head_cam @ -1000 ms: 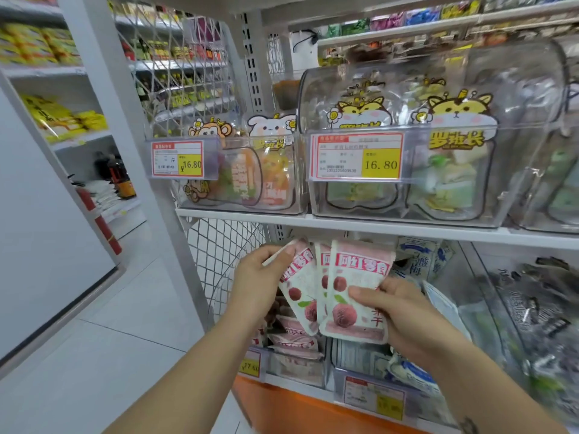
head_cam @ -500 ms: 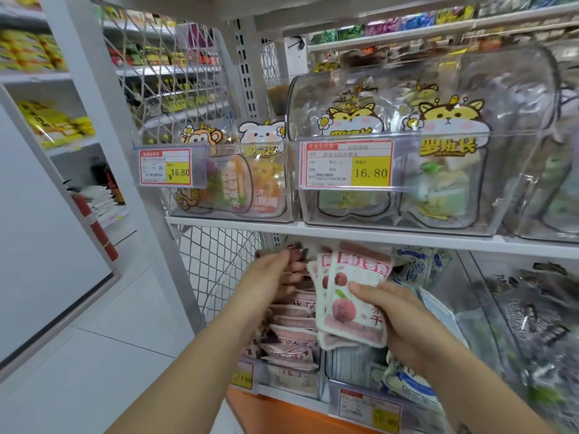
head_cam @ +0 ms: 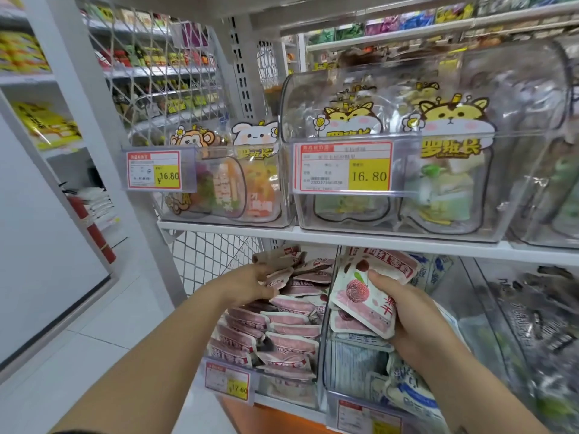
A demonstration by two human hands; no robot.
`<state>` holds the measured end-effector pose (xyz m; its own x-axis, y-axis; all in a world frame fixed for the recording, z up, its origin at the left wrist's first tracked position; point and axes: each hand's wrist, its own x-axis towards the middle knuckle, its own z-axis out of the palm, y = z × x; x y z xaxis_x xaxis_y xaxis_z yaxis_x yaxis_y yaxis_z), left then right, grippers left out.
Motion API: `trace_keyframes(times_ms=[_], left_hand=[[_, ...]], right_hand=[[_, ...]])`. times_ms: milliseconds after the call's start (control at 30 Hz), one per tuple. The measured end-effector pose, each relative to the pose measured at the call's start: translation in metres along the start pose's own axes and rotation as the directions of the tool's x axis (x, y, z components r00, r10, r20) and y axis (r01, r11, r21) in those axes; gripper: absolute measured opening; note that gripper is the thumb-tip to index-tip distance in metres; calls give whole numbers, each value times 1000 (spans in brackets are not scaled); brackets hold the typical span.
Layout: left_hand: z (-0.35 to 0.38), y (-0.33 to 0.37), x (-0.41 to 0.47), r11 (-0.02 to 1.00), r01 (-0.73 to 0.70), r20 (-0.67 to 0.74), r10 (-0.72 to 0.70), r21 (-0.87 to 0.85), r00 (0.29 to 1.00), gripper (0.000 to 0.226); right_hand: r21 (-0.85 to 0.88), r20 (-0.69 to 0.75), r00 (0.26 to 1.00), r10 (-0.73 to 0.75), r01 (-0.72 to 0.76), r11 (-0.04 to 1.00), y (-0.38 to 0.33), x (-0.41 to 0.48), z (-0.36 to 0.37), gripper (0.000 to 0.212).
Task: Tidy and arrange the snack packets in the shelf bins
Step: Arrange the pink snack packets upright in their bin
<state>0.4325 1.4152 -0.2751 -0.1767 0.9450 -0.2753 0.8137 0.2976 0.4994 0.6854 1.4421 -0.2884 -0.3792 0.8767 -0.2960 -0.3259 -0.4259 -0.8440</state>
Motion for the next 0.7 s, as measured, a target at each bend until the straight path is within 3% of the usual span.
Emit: trace_keyframes(times_ms=[100, 167, 300, 433, 567, 700], left_hand=[[3, 2, 5, 994, 33, 43, -37, 102, 998, 62], [12, -1, 10, 983, 16, -1, -16, 180, 1000, 56], [8, -8, 11, 993, -83, -308, 106, 89, 945, 28], [-13, 1, 7, 998, -63, -493, 53, -4, 868, 32], [-19, 24, 1, 986, -153, -355, 122, -59, 927, 31], [-15, 34, -1, 957, -208, -57, 223, 200, 973, 42]], right_hand=[[14, 27, 1000, 2, -3, 1000, -1, -1, -1, 31], [14, 38, 999, 7, -7, 1000, -2, -1, -1, 34], [26, 53, 999, 8, -10, 1000, -2, -2, -1, 34], [17, 55, 998, 11, -12, 1000, -2, -2, -3, 34], [11, 60, 998, 9, -10, 1000, -2, -2, -2, 34], [-7, 50, 999, -2, 3, 1000, 0, -1, -1, 32]])
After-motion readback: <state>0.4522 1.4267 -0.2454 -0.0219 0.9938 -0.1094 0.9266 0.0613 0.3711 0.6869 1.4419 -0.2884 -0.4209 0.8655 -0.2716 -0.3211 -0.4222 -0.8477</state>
